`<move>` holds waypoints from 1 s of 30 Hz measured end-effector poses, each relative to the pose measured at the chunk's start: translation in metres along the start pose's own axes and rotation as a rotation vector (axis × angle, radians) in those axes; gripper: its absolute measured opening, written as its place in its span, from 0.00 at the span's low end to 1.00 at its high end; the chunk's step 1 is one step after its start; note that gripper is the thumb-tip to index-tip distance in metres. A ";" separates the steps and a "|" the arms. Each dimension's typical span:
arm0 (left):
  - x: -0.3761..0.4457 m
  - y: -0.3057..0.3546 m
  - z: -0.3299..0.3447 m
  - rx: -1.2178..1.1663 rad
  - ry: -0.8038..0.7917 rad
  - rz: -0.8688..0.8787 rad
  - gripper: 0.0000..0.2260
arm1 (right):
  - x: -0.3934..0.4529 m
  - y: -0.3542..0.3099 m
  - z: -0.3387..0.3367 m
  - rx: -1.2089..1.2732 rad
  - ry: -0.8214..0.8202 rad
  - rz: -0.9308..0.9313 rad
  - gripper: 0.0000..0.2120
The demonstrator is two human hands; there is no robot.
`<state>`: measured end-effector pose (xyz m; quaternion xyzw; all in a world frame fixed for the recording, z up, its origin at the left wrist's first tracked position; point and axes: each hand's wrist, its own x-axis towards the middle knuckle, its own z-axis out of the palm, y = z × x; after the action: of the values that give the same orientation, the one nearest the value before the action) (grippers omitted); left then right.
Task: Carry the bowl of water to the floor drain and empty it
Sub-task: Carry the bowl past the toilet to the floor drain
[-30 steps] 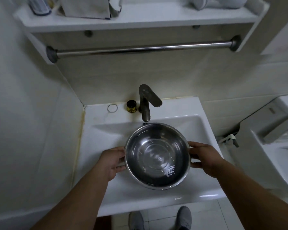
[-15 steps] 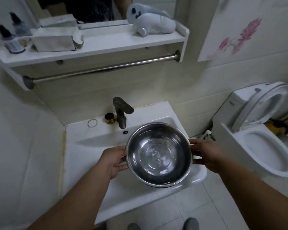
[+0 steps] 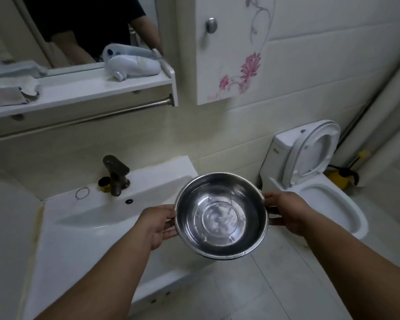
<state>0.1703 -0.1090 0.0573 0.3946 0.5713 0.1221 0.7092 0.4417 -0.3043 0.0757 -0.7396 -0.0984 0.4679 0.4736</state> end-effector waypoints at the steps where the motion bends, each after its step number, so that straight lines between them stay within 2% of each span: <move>1: -0.002 -0.002 0.015 -0.001 -0.002 -0.003 0.08 | -0.001 -0.001 -0.016 -0.003 -0.002 -0.003 0.13; 10: -0.009 -0.008 0.124 -0.013 -0.053 -0.007 0.08 | 0.009 -0.010 -0.126 -0.012 0.023 -0.007 0.14; 14: -0.006 -0.001 0.165 -0.018 -0.075 -0.010 0.10 | 0.016 -0.016 -0.164 -0.031 0.039 -0.004 0.14; 23: 0.028 0.022 0.216 0.040 -0.130 -0.010 0.13 | 0.054 -0.024 -0.209 0.028 0.075 0.031 0.15; 30: 0.063 0.034 0.236 0.027 -0.151 0.034 0.12 | 0.081 -0.030 -0.218 0.055 0.117 0.045 0.15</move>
<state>0.4137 -0.1463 0.0443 0.4221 0.5110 0.0963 0.7426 0.6660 -0.3735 0.0751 -0.7543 -0.0407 0.4371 0.4882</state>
